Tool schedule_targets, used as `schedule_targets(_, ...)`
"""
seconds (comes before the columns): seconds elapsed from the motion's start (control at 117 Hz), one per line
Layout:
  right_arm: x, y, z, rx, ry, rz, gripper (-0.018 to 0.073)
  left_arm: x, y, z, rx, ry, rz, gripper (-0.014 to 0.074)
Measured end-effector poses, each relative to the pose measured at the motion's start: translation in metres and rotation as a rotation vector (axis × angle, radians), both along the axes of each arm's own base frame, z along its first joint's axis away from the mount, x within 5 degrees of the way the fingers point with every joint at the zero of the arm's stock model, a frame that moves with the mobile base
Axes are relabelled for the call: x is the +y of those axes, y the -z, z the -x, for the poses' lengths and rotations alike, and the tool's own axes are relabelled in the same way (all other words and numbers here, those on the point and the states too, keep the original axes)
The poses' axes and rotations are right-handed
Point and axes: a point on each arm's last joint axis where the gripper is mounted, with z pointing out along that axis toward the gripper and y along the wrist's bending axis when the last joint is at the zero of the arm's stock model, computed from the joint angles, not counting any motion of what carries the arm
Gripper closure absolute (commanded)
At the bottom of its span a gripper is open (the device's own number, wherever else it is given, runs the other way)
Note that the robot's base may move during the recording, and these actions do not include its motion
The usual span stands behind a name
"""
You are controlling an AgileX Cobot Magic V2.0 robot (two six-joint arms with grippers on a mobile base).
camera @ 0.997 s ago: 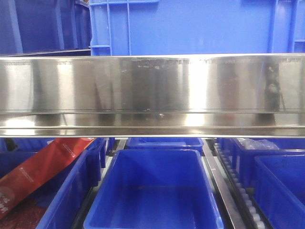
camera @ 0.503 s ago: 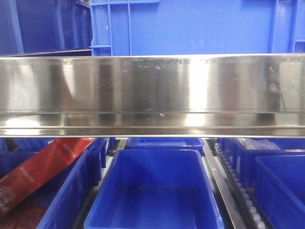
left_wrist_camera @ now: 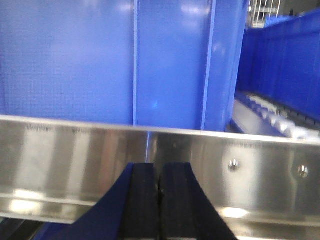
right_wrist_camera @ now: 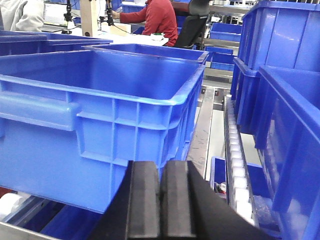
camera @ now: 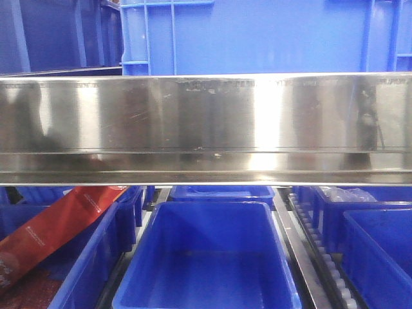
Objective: Place cylindrical capacitor in blue bin on shelf
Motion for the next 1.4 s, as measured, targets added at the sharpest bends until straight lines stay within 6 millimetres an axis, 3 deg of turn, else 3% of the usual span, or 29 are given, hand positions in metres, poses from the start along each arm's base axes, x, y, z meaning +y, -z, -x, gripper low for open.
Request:
schedule_targets(0.741,-0.001,-0.001,0.000,-0.010,0.006,0.011,0.0721,0.000,-0.001,0.000,-0.014,0.000,0.001,0.0707)
schedule_targets(0.912,-0.007,0.004,0.004,-0.043,0.072,0.021,0.0721,0.000,-0.001,0.000,-0.014,0.000,0.001,0.0707)
schedule_targets(1.057,-0.016,0.025,0.014,-0.071,0.185,-0.026,0.0721,0.000,-0.001,0.000,-0.016,0.001,0.001,0.0707)
schedule_targets(1.398,-0.022,0.121,0.025,-0.016,0.273,-0.015,0.0721,0.000,-0.001,0.000,-0.017,0.001,0.001,0.0707)
